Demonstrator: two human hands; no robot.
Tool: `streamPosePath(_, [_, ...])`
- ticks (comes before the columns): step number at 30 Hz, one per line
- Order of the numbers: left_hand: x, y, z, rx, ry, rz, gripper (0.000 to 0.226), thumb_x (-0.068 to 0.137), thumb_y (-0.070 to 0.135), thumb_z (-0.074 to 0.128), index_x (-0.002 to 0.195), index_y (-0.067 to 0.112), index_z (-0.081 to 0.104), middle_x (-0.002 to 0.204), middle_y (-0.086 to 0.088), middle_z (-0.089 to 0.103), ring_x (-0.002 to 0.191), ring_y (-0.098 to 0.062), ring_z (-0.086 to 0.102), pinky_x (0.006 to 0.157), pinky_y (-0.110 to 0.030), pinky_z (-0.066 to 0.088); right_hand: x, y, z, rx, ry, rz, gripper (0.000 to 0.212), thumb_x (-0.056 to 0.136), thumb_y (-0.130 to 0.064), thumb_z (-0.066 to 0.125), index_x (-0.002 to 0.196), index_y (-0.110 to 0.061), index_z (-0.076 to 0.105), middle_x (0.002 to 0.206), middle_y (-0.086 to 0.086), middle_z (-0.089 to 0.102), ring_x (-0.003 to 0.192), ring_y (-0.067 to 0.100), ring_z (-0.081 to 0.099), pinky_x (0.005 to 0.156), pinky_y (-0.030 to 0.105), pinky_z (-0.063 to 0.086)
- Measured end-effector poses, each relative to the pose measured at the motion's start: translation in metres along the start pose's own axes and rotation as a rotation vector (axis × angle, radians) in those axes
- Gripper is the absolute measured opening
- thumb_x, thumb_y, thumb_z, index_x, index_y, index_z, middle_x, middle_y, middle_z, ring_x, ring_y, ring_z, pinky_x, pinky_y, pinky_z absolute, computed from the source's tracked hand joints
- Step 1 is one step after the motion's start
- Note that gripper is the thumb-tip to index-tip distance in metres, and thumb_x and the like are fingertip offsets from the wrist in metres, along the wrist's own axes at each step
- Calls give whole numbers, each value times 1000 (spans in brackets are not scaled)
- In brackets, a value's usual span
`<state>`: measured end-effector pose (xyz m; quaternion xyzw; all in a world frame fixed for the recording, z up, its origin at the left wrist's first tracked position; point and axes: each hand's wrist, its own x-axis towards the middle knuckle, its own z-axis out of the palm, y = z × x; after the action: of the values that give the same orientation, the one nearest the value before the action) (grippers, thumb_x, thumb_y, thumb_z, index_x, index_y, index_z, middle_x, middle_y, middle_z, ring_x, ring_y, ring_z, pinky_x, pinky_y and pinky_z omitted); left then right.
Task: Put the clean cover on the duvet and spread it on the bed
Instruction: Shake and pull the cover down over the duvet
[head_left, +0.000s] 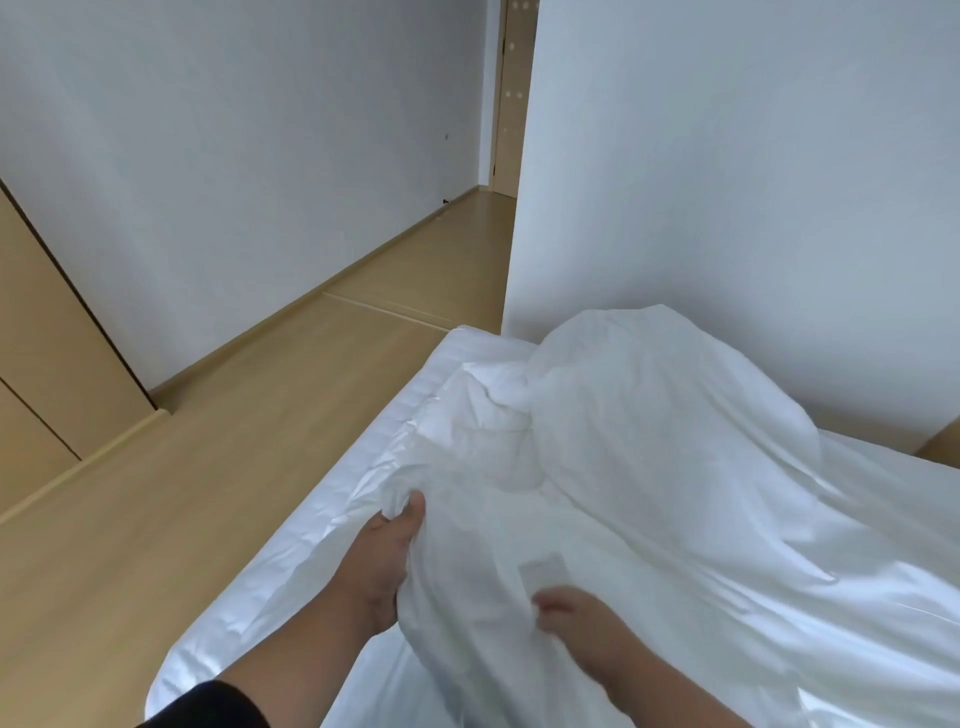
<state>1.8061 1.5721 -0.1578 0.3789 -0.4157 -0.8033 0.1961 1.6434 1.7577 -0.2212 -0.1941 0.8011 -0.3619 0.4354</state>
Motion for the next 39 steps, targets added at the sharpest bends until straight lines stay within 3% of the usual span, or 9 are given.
streamPosePath(2, [7,-4,0,24,15,-33,35,103,40,52,101,20,80,110,-11,76,99,-28,74,66,-35,61,7,13,15,-275,-153,-20,8,84,-31,71,92,-31,72,105,-12,71,104,7,65,88,17,47])
streamPosePath(7, [33,2,-11,158,31,-38,27,101,39,57,101,24,79,109,-8,77,99,-25,74,68,-31,61,18,33,48,-318,-323,-32,52,75,-74,63,120,-46,65,117,-27,67,109,-9,61,101,24,48])
streamPosePath(13, [70,28,-39,329,69,1,23,97,40,63,94,27,81,102,-4,78,92,-21,76,69,-30,59,35,57,60,-169,-146,59,28,97,-40,58,123,-41,68,131,-16,62,117,-2,58,105,24,44])
streamPosePath(17, [88,33,-54,574,15,-44,23,95,49,62,93,32,79,98,0,79,87,-19,76,72,-33,58,50,82,64,-461,-117,82,85,85,-46,71,157,-25,31,159,-3,29,147,14,33,118,24,28])
streamPosePath(21, [94,3,-99,625,113,-214,35,91,55,64,99,25,79,98,-3,79,89,-24,76,83,-44,58,67,111,89,-883,-167,109,120,71,-66,68,161,-33,-4,167,-7,4,155,21,4,123,50,10])
streamPosePath(26, [103,-5,-132,550,232,-302,40,91,52,67,109,18,73,101,-7,78,90,-29,76,80,-43,59,72,114,108,-1052,120,-168,108,38,-61,94,131,-13,67,124,11,65,116,37,61,96,65,48])
streamPosePath(33, [111,-4,-150,565,283,-433,44,89,54,70,112,16,70,101,-5,78,95,-29,75,94,-46,56,107,73,131,-1053,179,-712,73,65,-21,67,136,-7,57,140,13,49,119,35,51,86,55,52])
streamPosePath(36, [112,-11,-162,520,303,-480,45,89,54,70,112,16,70,99,-5,79,88,-25,76,78,-38,58,114,61,134,-1113,83,-712,68,78,-21,55,145,-11,53,154,10,45,136,34,48,103,53,45])
streamPosePath(39, [110,-18,-169,493,286,-543,47,87,54,71,112,14,70,97,-6,79,83,-25,77,68,-35,56,123,69,118,-1277,-2,-565,80,96,-20,44,161,-11,-1,169,12,-9,152,32,-20,121,52,-10])
